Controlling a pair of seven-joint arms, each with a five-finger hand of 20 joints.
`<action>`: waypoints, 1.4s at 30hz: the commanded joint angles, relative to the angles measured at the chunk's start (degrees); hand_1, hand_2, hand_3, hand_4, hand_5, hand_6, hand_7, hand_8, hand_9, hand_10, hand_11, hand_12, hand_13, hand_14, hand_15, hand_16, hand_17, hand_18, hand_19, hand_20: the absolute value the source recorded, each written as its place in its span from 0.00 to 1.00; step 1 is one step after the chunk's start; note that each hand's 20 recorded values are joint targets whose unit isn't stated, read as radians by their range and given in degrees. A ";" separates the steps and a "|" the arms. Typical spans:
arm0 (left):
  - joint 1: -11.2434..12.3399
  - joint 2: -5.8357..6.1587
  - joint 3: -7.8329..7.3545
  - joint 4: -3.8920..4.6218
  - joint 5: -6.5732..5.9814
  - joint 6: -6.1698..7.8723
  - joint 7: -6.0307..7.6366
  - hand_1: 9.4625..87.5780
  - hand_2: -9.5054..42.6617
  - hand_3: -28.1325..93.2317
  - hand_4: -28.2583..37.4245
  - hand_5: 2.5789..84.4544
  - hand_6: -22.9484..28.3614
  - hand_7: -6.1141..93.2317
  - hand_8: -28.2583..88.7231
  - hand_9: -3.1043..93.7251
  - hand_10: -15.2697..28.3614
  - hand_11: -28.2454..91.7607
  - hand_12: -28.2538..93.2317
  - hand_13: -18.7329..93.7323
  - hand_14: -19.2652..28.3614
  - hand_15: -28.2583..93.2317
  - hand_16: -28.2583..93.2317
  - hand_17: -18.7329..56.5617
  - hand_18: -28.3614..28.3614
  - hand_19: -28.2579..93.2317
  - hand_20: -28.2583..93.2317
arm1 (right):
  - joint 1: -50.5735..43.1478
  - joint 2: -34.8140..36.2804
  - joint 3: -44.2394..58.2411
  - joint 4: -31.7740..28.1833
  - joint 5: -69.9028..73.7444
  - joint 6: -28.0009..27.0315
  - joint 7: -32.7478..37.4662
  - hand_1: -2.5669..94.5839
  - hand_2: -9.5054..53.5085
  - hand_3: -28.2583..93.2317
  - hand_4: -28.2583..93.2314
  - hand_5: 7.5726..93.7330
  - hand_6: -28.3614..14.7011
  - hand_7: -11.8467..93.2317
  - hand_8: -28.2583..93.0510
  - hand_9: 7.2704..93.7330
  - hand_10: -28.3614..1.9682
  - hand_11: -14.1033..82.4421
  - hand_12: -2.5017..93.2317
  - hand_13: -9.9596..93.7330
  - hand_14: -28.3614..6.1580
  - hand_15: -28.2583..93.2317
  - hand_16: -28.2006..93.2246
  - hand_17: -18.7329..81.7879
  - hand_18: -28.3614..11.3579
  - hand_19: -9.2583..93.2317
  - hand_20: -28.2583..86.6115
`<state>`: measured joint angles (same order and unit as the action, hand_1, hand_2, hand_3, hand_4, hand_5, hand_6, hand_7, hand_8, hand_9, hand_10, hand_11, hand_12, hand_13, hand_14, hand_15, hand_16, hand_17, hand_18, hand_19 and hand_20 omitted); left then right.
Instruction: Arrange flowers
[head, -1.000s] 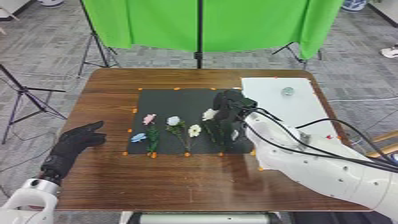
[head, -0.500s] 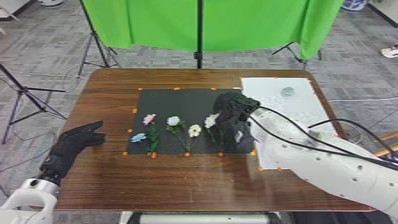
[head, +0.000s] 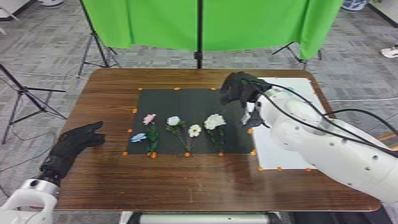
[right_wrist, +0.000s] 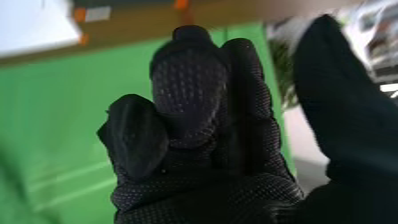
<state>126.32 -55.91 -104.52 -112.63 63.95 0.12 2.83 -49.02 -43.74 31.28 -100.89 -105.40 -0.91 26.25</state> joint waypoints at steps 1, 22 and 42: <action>0.61 -0.36 -0.19 -0.08 0.37 -0.88 -0.67 0.23 0.47 0.77 0.10 0.50 0.52 0.15 0.19 0.54 0.69 0.39 0.32 0.53 0.82 0.38 0.21 0.37 0.73 0.33 0.34 | 5.06 -0.77 0.83 11.55 -6.20 2.66 6.91 0.33 0.00 0.74 0.12 0.57 0.63 0.24 0.16 0.68 0.33 0.25 0.21 0.88 0.61 0.71 0.51 0.70 0.24 1.00 0.68; 0.00 -0.04 1.16 0.22 0.89 2.49 2.24 0.23 0.47 0.77 0.10 0.50 0.53 0.15 0.19 0.53 0.69 0.39 0.32 0.52 0.80 0.37 0.20 0.38 0.73 0.33 0.35 | 6.22 -4.53 -3.47 29.75 -11.13 -0.35 14.11 0.33 0.00 0.74 0.13 0.53 0.67 0.23 0.15 0.63 0.28 0.23 0.19 0.88 0.58 0.72 0.50 0.70 0.20 1.00 0.67; 0.22 0.14 2.71 0.65 1.22 9.49 8.28 0.49 0.25 0.77 0.30 0.49 0.51 0.22 0.17 0.38 0.60 0.40 0.32 0.46 0.68 0.34 0.24 0.48 0.75 0.44 0.43 | 2.42 -4.02 -4.68 29.94 -3.04 19.66 11.76 0.70 0.00 0.69 0.07 0.83 0.67 0.31 0.25 0.95 0.63 0.21 0.38 0.98 0.77 0.72 0.51 0.81 0.32 1.00 0.71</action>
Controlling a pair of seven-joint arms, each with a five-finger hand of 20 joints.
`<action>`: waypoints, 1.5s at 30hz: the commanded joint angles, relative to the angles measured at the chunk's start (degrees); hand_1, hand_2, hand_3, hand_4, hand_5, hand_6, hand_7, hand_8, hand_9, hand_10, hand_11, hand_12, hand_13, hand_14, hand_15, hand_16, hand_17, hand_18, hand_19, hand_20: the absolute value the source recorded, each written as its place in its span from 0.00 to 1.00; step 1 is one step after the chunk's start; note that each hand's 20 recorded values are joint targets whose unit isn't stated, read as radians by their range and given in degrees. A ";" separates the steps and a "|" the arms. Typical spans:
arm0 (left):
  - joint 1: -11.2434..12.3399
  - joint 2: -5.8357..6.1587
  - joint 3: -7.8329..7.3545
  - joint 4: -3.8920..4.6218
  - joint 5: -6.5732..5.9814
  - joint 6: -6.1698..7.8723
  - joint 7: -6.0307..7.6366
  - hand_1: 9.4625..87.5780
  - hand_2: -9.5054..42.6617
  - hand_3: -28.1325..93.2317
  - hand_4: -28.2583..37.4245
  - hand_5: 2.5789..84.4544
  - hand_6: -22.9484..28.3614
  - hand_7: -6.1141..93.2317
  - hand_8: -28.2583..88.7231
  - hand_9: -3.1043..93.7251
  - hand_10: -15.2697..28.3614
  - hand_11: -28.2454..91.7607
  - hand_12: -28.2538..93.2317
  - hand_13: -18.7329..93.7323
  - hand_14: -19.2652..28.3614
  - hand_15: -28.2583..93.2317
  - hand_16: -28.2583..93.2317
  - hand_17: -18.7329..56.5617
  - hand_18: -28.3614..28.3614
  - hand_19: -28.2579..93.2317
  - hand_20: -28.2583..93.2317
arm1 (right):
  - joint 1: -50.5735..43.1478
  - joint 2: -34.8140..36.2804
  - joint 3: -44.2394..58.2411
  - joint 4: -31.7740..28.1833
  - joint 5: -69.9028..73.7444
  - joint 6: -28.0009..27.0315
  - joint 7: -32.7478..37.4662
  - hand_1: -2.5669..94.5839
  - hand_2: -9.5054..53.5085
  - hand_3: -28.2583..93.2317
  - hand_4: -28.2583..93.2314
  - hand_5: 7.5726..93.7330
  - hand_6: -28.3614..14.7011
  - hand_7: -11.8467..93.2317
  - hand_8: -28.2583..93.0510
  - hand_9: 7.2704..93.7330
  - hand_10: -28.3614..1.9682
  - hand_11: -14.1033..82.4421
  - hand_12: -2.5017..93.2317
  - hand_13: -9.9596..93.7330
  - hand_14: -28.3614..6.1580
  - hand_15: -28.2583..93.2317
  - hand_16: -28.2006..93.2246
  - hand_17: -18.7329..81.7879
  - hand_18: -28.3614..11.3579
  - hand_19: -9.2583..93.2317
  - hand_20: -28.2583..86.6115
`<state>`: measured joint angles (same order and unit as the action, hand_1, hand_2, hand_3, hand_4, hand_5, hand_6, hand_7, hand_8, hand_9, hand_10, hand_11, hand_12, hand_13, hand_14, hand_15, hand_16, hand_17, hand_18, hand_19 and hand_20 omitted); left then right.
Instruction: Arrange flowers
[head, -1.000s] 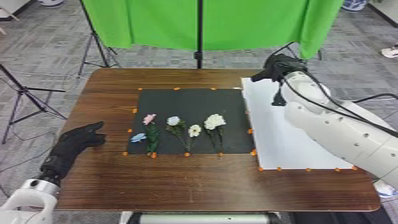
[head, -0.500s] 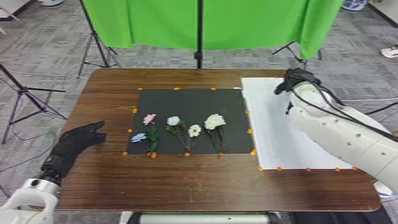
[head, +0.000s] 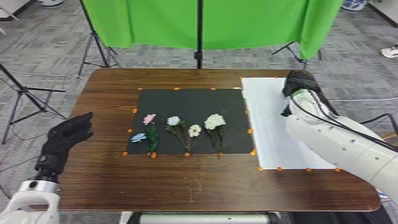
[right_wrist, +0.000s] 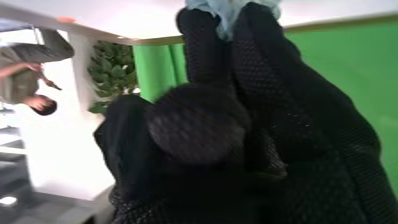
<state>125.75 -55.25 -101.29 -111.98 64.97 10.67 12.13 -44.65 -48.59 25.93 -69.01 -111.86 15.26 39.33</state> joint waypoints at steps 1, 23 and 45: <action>0.89 -0.53 -0.56 -0.07 0.08 -0.95 -0.92 0.48 0.25 0.77 0.30 0.49 0.51 0.22 0.17 0.39 0.60 0.40 0.32 0.46 0.68 0.35 0.24 0.48 0.75 0.43 0.43 | -2.24 1.24 1.09 -2.72 3.33 3.93 -1.40 0.70 0.00 0.69 0.07 0.83 0.67 0.32 0.26 0.96 0.64 0.21 0.39 0.99 0.77 0.72 0.51 0.82 0.32 1.00 0.71; 1.80 -0.25 -1.97 -0.68 0.22 -0.96 -1.66 0.44 0.24 0.77 0.30 0.49 0.51 0.21 0.17 0.40 0.61 0.40 0.32 0.47 0.70 0.36 0.22 0.46 0.75 0.41 0.42 | -30.94 5.65 23.21 -40.22 -1.08 10.14 -7.13 0.72 0.00 0.69 0.08 0.86 0.64 0.31 0.28 0.98 0.60 0.22 0.42 1.00 0.78 0.72 0.53 0.83 0.34 1.00 0.72; 1.53 -0.02 -1.77 -0.48 0.29 -2.81 -2.86 0.43 0.25 0.77 0.29 0.50 0.50 0.21 0.17 0.42 0.62 0.40 0.32 0.48 0.71 0.36 0.22 0.46 0.75 0.40 0.42 | -44.07 -4.63 27.15 -42.87 -11.54 10.92 -8.39 0.70 0.00 0.69 0.09 0.86 0.65 0.31 0.28 0.97 0.63 0.21 0.42 0.99 0.78 0.72 0.53 0.83 0.34 1.00 0.72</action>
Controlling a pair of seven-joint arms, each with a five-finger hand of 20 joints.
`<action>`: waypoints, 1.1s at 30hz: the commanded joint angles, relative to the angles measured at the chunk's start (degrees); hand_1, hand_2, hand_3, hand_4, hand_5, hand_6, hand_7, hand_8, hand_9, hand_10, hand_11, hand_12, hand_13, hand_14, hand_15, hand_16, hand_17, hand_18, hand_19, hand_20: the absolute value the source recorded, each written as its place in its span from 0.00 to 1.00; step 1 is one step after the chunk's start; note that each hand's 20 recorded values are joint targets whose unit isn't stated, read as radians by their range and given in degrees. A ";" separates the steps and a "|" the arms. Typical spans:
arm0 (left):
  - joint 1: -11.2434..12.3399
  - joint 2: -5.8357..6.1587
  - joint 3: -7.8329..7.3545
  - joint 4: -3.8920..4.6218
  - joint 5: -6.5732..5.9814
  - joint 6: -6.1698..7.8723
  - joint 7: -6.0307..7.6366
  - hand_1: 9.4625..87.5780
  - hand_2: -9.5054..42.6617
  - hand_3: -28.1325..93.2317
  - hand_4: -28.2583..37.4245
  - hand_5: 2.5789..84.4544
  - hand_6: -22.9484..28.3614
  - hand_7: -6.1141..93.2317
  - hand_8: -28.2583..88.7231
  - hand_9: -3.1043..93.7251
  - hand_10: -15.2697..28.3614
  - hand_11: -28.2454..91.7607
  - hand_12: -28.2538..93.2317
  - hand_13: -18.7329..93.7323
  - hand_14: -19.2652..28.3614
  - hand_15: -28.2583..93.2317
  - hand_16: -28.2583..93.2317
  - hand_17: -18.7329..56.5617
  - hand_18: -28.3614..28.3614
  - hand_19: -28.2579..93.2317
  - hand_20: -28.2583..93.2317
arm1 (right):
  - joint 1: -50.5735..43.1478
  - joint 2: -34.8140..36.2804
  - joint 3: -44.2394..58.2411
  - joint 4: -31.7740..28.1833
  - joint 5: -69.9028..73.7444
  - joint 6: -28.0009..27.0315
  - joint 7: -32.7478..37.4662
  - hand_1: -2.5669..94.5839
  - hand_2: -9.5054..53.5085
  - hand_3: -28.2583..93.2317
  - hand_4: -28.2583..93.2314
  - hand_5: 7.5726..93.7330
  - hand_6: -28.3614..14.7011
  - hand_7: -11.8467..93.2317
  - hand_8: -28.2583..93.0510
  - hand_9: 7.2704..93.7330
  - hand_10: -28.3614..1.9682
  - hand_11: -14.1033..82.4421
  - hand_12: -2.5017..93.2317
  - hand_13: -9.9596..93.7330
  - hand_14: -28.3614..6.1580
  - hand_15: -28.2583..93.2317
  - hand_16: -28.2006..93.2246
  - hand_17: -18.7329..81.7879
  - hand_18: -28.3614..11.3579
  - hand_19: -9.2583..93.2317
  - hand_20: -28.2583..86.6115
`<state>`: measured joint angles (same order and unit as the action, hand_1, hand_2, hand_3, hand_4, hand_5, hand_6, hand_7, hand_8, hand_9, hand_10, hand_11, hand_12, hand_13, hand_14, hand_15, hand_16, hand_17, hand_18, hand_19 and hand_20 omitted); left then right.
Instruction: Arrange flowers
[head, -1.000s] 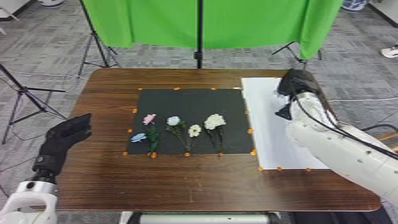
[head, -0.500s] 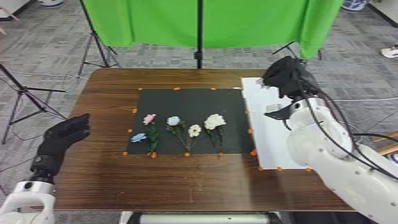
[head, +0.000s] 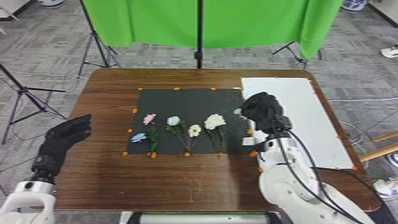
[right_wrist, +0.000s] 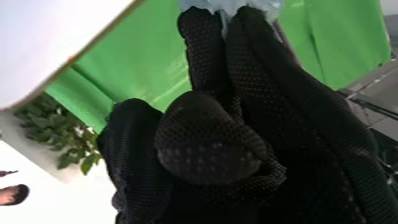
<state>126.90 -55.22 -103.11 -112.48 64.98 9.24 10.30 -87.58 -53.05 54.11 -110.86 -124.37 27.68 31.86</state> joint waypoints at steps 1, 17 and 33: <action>0.38 0.00 0.07 -0.03 0.28 -1.45 -1.13 0.43 0.25 0.77 0.29 0.50 0.50 0.21 0.17 0.42 0.62 0.40 0.32 0.48 0.71 0.36 0.22 0.46 0.75 0.40 0.42 | -1.21 -0.32 -1.19 -0.89 0.72 -1.60 -1.10 0.70 0.00 0.69 0.09 0.86 0.65 0.31 0.28 0.97 0.63 0.21 0.42 0.99 0.78 0.72 0.53 0.83 0.34 1.00 0.72; 0.12 -0.46 -0.35 -0.16 0.87 -3.19 -2.47 0.42 0.26 0.76 0.29 0.49 0.50 0.20 0.18 0.42 0.62 0.39 0.32 0.48 0.72 0.36 0.22 0.44 0.74 0.39 0.41 | -0.94 0.07 -4.94 1.55 0.06 -3.82 -1.91 0.67 0.00 0.68 0.09 0.83 0.64 0.31 0.27 0.95 0.55 0.20 0.40 0.98 0.78 0.73 0.53 0.82 0.33 1.00 0.73; 0.33 -0.74 -0.65 -0.20 1.00 -3.49 -2.67 0.42 0.26 0.76 0.29 0.49 0.49 0.20 0.18 0.42 0.62 0.39 0.32 0.48 0.72 0.37 0.22 0.44 0.74 0.39 0.40 | -1.82 0.84 -3.48 0.45 1.22 -7.63 -2.34 0.58 0.00 0.72 0.09 0.73 0.65 0.30 0.25 0.80 0.50 0.30 0.28 0.95 0.74 0.73 0.52 0.78 0.31 1.00 0.73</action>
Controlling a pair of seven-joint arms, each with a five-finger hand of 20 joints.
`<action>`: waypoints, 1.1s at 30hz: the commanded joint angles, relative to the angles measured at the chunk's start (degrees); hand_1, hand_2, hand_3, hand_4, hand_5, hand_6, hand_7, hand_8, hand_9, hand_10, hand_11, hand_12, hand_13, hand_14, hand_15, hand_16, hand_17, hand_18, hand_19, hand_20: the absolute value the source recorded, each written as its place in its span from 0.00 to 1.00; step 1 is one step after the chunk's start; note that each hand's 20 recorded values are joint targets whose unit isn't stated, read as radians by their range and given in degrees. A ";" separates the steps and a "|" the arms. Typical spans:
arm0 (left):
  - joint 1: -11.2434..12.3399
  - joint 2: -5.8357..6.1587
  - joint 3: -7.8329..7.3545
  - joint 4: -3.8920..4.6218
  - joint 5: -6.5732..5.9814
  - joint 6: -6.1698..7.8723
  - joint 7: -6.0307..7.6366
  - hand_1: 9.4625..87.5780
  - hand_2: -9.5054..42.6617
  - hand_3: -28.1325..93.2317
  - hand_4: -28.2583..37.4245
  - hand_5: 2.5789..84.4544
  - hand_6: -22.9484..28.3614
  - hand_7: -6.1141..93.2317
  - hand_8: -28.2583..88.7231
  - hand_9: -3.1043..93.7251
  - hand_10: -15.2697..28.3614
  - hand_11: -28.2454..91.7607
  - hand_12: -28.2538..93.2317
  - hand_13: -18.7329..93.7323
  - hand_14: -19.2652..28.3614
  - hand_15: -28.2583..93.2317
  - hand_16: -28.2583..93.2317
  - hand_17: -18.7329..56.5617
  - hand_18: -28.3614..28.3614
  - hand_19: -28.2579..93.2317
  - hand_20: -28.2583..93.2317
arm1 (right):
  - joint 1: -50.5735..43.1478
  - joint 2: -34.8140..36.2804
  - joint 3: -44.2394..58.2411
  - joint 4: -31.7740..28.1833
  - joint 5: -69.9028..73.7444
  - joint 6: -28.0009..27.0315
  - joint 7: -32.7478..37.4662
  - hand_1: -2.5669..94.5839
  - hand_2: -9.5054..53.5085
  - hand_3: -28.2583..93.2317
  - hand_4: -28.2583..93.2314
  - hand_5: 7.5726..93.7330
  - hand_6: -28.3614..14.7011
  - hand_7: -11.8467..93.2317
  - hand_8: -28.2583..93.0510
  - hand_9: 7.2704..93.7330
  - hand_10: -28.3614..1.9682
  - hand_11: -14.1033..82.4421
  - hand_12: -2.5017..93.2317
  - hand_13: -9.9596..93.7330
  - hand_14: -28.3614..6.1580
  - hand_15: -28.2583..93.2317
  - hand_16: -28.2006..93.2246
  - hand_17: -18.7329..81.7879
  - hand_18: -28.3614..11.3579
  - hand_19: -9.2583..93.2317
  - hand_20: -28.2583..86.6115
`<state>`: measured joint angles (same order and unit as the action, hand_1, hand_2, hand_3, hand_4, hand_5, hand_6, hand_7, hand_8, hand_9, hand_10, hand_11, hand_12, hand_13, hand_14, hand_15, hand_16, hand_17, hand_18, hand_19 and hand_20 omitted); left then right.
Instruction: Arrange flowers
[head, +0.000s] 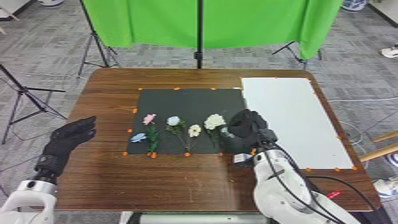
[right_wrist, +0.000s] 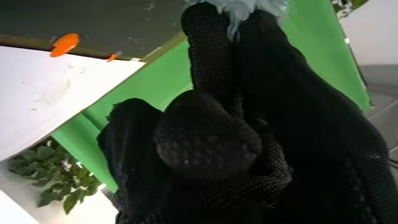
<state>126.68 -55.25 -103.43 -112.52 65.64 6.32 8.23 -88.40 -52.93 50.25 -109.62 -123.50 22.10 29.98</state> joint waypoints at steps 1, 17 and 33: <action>0.59 -0.71 -0.37 -0.14 0.37 -0.63 -0.60 0.43 0.26 0.76 0.29 0.49 0.49 0.20 0.18 0.42 0.62 0.39 0.32 0.48 0.72 0.37 0.22 0.44 0.74 0.39 0.40 | -1.00 0.71 0.42 -0.81 0.37 -2.15 -0.42 0.57 0.00 0.73 0.09 0.72 0.65 0.30 0.24 0.80 0.49 0.31 0.27 0.95 0.74 0.73 0.52 0.78 0.31 1.00 0.73; 0.70 -0.47 -0.59 -0.26 0.39 -0.96 -0.80 0.43 0.26 0.75 0.30 0.49 0.49 0.20 0.18 0.42 0.62 0.39 0.32 0.48 0.72 0.37 0.22 0.44 0.74 0.39 0.40 | -2.47 4.49 5.76 -6.89 0.92 -1.48 0.02 0.50 0.00 0.77 0.09 0.68 0.67 0.29 0.16 0.78 0.47 0.33 0.23 0.95 0.74 0.74 0.52 0.78 0.30 1.00 0.73; 1.48 -0.15 -1.35 -1.22 0.43 0.34 0.66 0.43 0.26 0.75 0.29 0.50 0.49 0.20 0.18 0.44 0.63 0.40 0.32 0.50 0.73 0.38 0.22 0.44 0.74 0.39 0.40 | -16.00 -3.32 36.98 -6.50 75.88 -21.21 -41.04 0.22 0.14 0.81 0.11 0.57 0.59 0.24 0.16 0.60 0.36 0.24 0.22 0.58 0.32 0.40 0.45 0.41 0.25 0.50 0.59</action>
<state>126.92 -55.21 -104.05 -112.96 65.72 6.16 8.54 -101.95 -51.78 81.90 -119.93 -89.81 16.02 0.75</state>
